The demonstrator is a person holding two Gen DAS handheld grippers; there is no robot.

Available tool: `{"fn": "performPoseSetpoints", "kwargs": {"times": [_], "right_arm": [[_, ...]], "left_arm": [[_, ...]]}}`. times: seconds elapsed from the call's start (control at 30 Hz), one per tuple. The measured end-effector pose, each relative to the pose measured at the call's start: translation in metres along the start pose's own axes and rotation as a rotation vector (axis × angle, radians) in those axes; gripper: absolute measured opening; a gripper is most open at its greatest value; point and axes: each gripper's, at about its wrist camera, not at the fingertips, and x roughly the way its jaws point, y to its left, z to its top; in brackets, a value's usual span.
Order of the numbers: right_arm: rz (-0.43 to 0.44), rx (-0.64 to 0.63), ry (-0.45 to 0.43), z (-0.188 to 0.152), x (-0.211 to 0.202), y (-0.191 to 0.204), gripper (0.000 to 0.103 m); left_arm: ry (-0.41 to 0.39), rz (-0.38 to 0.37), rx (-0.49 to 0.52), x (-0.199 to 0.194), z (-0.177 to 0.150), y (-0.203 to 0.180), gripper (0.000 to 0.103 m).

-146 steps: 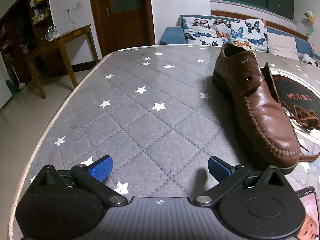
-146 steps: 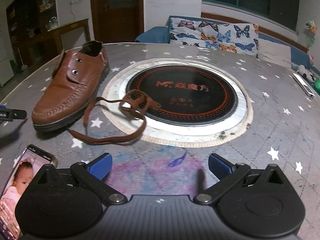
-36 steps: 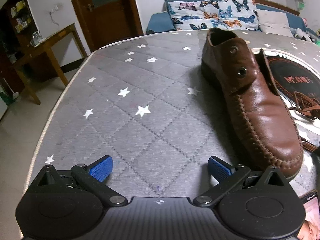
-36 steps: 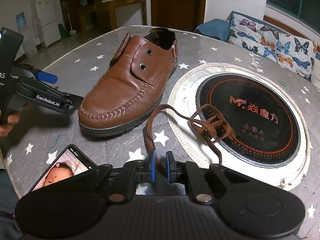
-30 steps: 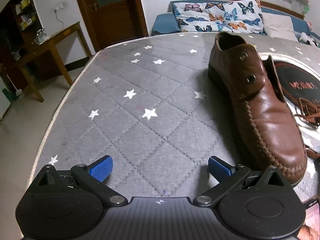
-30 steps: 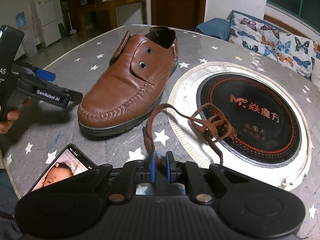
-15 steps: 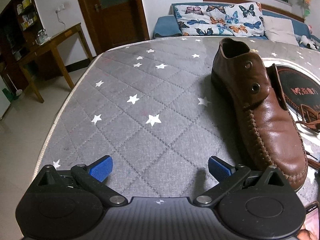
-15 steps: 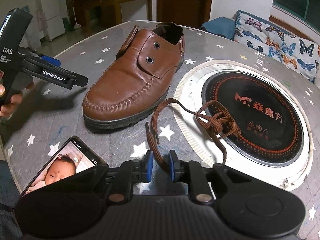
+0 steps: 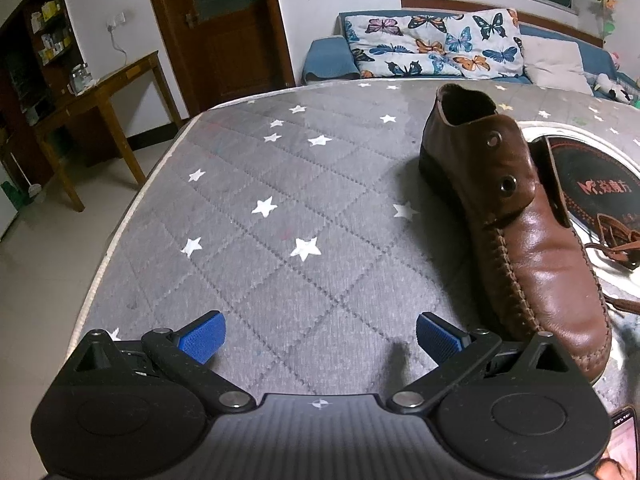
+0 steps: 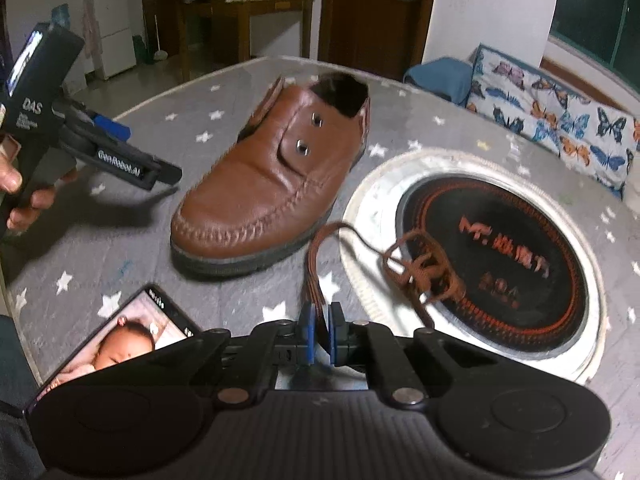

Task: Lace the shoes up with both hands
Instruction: 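Lift the lace end with the right gripper toward the shoe eyelets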

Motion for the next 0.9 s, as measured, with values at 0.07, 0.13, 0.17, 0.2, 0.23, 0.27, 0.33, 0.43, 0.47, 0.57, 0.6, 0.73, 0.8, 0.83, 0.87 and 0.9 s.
{"fn": "performPoseSetpoints", "kwargs": {"times": [0.07, 0.13, 0.17, 0.2, 0.23, 0.27, 0.33, 0.43, 0.47, 0.57, 0.6, 0.73, 0.8, 0.83, 0.87, 0.9], "right_arm": [[-0.003, -0.014, -0.015, 0.004, -0.003, 0.001, 0.006], [-0.008, -0.032, -0.029, 0.007, -0.004, 0.002, 0.006], [-0.013, -0.041, -0.035, 0.008, -0.005, 0.003, 0.006], [-0.018, -0.051, -0.041, 0.010, -0.006, 0.004, 0.006], [-0.022, -0.060, -0.048, 0.011, -0.007, 0.005, 0.006], [-0.028, -0.068, -0.055, 0.012, -0.009, 0.005, 0.006], [-0.039, -0.087, -0.072, 0.015, -0.012, 0.006, 0.006], [-0.051, -0.112, -0.096, 0.020, -0.017, 0.007, 0.006], [-0.054, -0.118, -0.102, 0.022, -0.018, 0.006, 0.006], [-0.049, -0.118, -0.105, 0.026, -0.018, 0.005, 0.006], [-0.041, -0.113, -0.101, 0.027, -0.018, 0.004, 0.006], [0.009, -0.076, -0.055, 0.017, -0.010, 0.001, 0.012], [0.017, -0.068, -0.025, 0.011, -0.005, 0.002, 0.014], [0.019, -0.064, -0.016, 0.008, -0.002, 0.001, 0.016], [0.022, -0.060, -0.007, 0.006, 0.000, 0.001, 0.020], [0.026, -0.054, 0.002, 0.003, 0.002, 0.001, 0.021]], "left_arm": [[-0.016, -0.008, 0.008, -0.003, 0.001, 0.000, 0.103], [-0.041, -0.029, 0.029, -0.008, 0.002, -0.002, 0.103], [-0.054, -0.040, 0.040, -0.010, 0.003, -0.003, 0.102], [-0.067, -0.050, 0.050, -0.012, 0.003, -0.004, 0.102], [-0.079, -0.061, 0.061, -0.014, 0.004, -0.005, 0.102], [-0.092, -0.072, 0.071, -0.016, 0.005, -0.006, 0.102], [-0.117, -0.093, 0.092, -0.021, 0.006, -0.007, 0.100], [-0.155, -0.125, 0.124, -0.027, 0.008, -0.010, 0.096], [-0.166, -0.137, 0.134, -0.029, 0.009, -0.011, 0.095], [-0.178, -0.174, 0.162, -0.030, 0.010, -0.017, 0.090], [-0.180, -0.185, 0.171, -0.030, 0.011, -0.018, 0.088], [-0.171, -0.230, 0.187, -0.027, 0.012, -0.022, 0.084], [-0.175, -0.242, 0.196, -0.026, 0.013, -0.025, 0.083], [-0.177, -0.245, 0.200, -0.026, 0.013, -0.026, 0.082], [-0.179, -0.250, 0.204, -0.026, 0.013, -0.027, 0.081], [-0.181, -0.257, 0.206, -0.026, 0.012, -0.028, 0.081]]}}
